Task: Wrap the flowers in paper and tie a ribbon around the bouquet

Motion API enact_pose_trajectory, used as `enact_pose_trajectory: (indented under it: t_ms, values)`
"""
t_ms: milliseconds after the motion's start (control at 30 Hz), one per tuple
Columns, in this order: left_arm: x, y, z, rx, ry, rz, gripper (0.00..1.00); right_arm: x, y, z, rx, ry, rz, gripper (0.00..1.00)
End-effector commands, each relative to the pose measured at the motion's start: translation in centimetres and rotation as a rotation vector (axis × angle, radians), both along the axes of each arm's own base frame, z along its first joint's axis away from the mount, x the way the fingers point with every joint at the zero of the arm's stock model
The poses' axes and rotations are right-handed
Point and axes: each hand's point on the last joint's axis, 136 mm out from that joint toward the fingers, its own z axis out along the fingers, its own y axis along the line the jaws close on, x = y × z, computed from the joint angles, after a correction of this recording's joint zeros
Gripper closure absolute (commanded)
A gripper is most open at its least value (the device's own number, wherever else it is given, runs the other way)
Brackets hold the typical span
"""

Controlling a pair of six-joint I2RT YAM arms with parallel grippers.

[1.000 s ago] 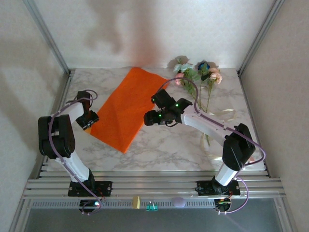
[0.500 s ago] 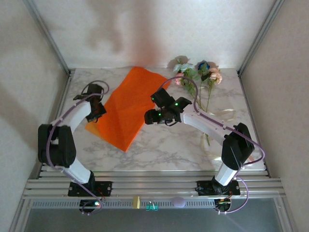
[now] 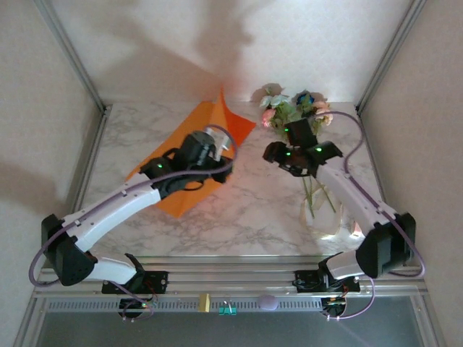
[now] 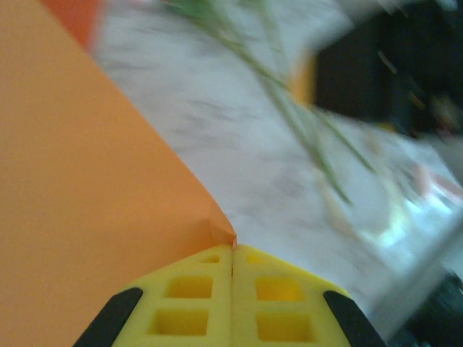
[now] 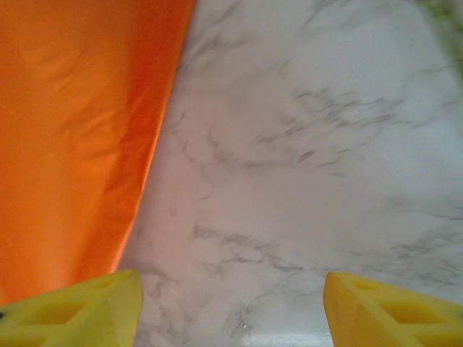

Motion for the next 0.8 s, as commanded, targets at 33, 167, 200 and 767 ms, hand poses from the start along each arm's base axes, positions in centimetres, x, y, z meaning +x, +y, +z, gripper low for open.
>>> enact_pose_trajectory:
  t_ms: [33, 167, 200, 767]
  values:
    - [-3.6, -7.5, -3.1, 0.015, 0.022, -0.289, 1.0, -1.7, -4.3, 0.3, 0.039, 0.034, -0.186, 0.32]
    - [-4.8, -12.1, -6.2, 0.051, 0.029, -0.386, 1.0, -3.2, -7.1, 0.3, -0.011, 0.041, -0.255, 0.31]
    - [-5.1, -13.2, -6.6, 0.05, 0.034, -0.412, 1.0, -3.6, -7.6, 0.3, -0.021, 0.045, -0.265, 0.31]
    - [-7.5, -20.7, -9.2, 0.001, 0.121, -0.52, 0.5, -6.4, -12.0, -0.3, -0.157, 0.097, -0.273, 0.27]
